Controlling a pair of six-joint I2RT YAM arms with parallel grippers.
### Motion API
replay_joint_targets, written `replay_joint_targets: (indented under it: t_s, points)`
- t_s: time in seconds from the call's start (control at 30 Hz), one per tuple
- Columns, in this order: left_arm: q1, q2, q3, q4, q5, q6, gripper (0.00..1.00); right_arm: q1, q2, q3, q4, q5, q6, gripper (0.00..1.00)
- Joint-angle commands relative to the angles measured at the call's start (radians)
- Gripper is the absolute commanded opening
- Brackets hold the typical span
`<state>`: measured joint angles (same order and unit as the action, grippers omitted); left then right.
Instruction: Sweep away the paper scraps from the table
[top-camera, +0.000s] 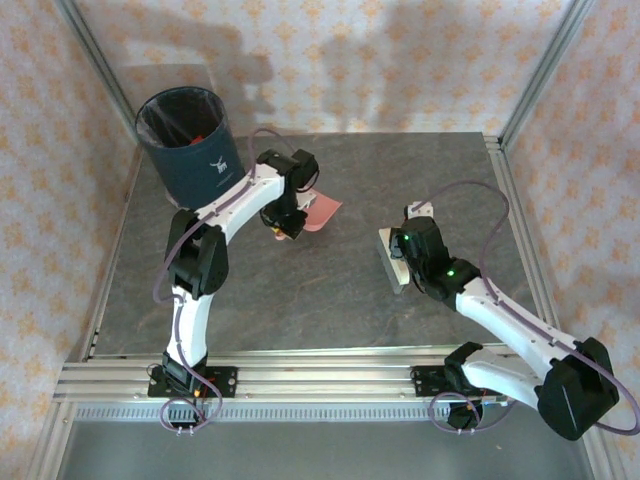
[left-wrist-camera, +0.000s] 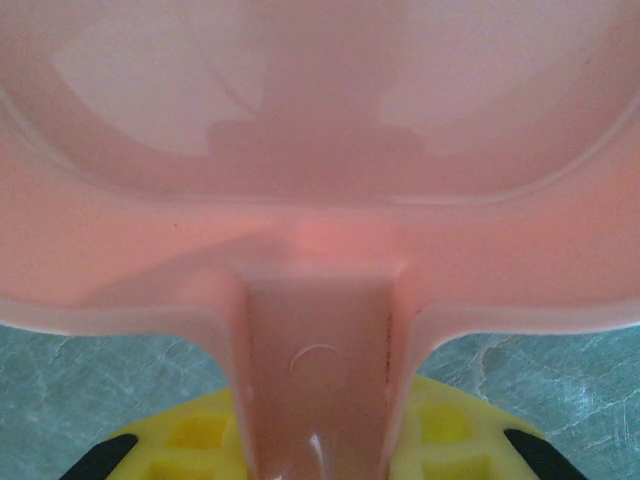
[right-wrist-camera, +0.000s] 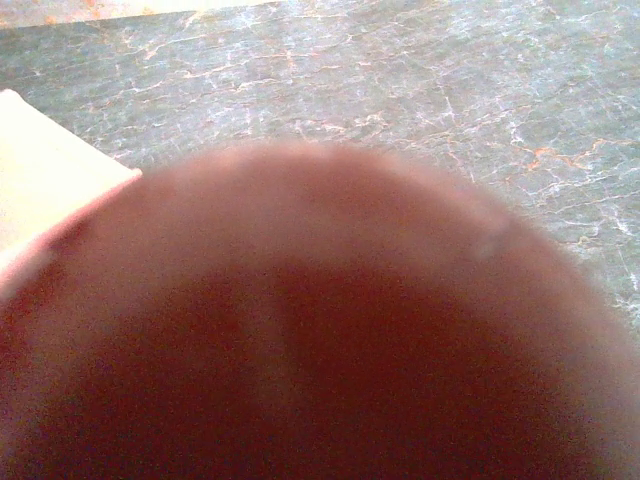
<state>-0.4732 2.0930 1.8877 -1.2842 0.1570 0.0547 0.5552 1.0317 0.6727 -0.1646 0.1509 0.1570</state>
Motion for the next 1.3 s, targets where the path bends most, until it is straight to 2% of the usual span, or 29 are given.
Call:
replay_joint_targets:
  t_s: [0.0, 0.87, 1.27]
  points:
    - [-0.016, 0.019, -0.012, 0.016, 0.009, 0.015, 0.0, -0.006, -0.028, -0.014, 0.006, 0.044, 0.005, 0.0]
    - [-0.041, 0.104, -0.058, 0.026, 0.035, 0.017, 0.0, -0.011, -0.041, -0.025, -0.004, 0.044, 0.009, 0.0]
    - [-0.041, 0.117, -0.076, 0.029, 0.027, 0.017, 0.09, -0.011, -0.041, -0.027, -0.006, 0.045, 0.01, 0.0]
